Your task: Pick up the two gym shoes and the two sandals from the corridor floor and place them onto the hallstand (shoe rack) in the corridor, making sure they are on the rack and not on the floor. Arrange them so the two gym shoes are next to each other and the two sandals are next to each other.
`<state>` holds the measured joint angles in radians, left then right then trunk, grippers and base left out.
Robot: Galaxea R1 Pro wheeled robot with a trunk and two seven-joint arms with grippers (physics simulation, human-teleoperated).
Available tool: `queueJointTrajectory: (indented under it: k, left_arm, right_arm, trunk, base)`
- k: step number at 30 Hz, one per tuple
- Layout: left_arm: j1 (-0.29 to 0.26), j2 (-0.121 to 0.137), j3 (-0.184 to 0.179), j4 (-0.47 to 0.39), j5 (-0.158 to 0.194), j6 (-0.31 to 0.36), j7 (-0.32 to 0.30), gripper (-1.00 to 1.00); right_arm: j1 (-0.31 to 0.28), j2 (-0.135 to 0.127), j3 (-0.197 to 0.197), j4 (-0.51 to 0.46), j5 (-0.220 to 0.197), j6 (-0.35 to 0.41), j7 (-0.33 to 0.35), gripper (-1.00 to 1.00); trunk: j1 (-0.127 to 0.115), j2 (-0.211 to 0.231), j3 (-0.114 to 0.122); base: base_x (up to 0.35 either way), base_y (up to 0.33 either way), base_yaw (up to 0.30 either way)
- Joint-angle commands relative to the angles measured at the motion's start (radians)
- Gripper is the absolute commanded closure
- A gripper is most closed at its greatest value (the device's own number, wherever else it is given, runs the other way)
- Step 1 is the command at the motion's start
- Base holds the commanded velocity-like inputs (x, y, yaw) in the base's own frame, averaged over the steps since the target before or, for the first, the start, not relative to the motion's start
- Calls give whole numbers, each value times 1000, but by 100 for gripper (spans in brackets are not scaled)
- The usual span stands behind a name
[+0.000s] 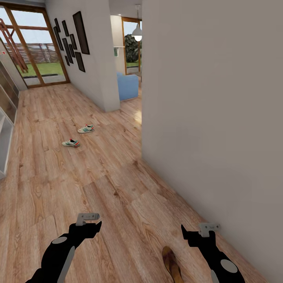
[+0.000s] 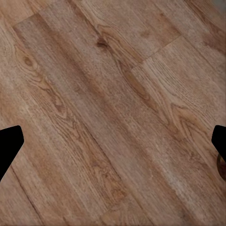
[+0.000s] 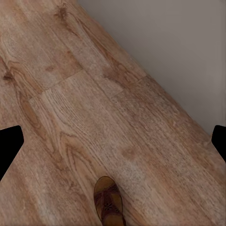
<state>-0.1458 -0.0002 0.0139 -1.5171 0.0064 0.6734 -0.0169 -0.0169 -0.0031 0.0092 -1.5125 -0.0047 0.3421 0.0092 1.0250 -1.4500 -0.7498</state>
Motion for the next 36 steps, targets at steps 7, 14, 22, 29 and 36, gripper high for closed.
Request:
queueJointTrajectory:
  k: [7,14,22,29,36]
  left_arm:
    - [0,0,0,0,0,0,0,-100]
    - [0,-1,-2,0,0,-1,1,-100]
    - [0,-1,-1,0,0,0,1,-100]
    - [0,-1,-2,0,0,0,1,-100]
    - [0,0,2,0,1,-1,0,-100]
  right_arm:
    - [0,0,0,0,0,0,0,-100]
    - [0,0,0,0,0,0,0,-100]
    - [0,0,0,0,0,0,0,-100]
    - [0,0,0,0,0,0,0,-100]
    - [0,0,0,1,0,0,-1,-100]
  trunk:
    - [0,0,0]
    - [0,0,0]
    - [0,0,0]
    - [0,0,0]
    - [0,0,0]
  base:
    - [0,0,0]
    - [0,-33,0]
    - [0,-93,0]
    - [0,-8,0]
    - [0,0,0]
